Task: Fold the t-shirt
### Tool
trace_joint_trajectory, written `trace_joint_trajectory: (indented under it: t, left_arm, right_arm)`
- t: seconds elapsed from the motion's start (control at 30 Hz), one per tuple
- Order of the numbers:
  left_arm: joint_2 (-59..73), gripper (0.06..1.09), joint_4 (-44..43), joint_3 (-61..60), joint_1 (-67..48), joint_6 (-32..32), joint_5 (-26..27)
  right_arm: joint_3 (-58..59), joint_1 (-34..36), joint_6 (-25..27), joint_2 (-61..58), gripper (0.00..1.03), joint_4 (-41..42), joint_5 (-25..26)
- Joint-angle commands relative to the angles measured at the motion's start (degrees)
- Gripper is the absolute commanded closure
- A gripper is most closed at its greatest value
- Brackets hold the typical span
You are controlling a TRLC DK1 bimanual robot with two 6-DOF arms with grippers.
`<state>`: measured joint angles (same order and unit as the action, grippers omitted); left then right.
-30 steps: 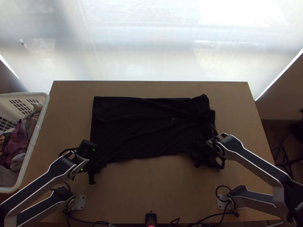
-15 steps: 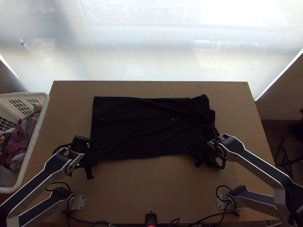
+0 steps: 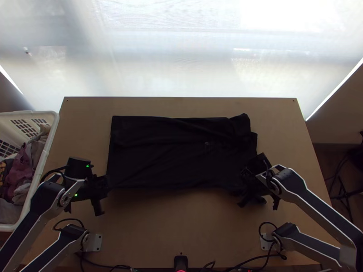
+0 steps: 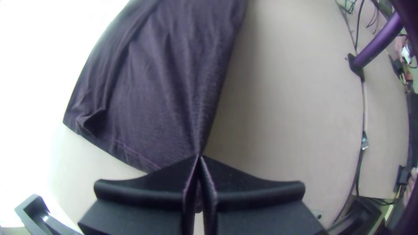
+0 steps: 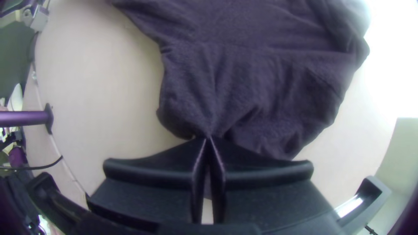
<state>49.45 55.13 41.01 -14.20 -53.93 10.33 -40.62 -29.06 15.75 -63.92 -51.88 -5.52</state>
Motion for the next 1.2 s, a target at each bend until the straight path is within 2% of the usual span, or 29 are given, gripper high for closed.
trace_joint_trajectory:
  t: [0.0, 0.3, 0.43, 0.53, 0.77, 1.0, 1.17]
  left_arm:
    - [-4.8, 0.99, 8.3, 3.1, 0.9, 0.4, 1.7]
    - [-7.0, 1.00, 14.0, 8.1, 1.5, 3.6, 3.3]
    - [-4.5, 1.00, 9.1, 8.1, 4.3, 3.7, 3.3]
    - [1.9, 1.00, 2.4, 8.2, 7.7, 3.4, 3.5]
    - [16.5, 1.00, -9.8, 9.7, 12.5, 0.7, 3.5]
    - [29.7, 1.00, -11.1, 20.7, 17.2, -2.3, 3.5]
    - [35.6, 1.00, -11.4, 25.0, 16.7, -2.3, 3.6]
  right_arm:
    - [-0.9, -1.9, -1.0, 6.6, 1.00, -6.6, -3.8]
    - [-5.2, 1.1, -1.5, 9.9, 1.00, -13.0, -6.4]
    - [-8.6, 4.9, -1.1, 7.6, 1.00, -10.3, -6.4]
    - [-12.4, 9.5, 2.3, 1.0, 1.00, -7.7, -6.4]
    - [-22.5, 15.6, 9.7, -16.6, 1.00, -5.6, -6.4]
    - [-34.8, 19.7, 16.3, -27.2, 1.00, -8.6, -6.4]
    - [-42.6, 21.1, 17.9, -33.9, 1.00, -10.9, -6.4]
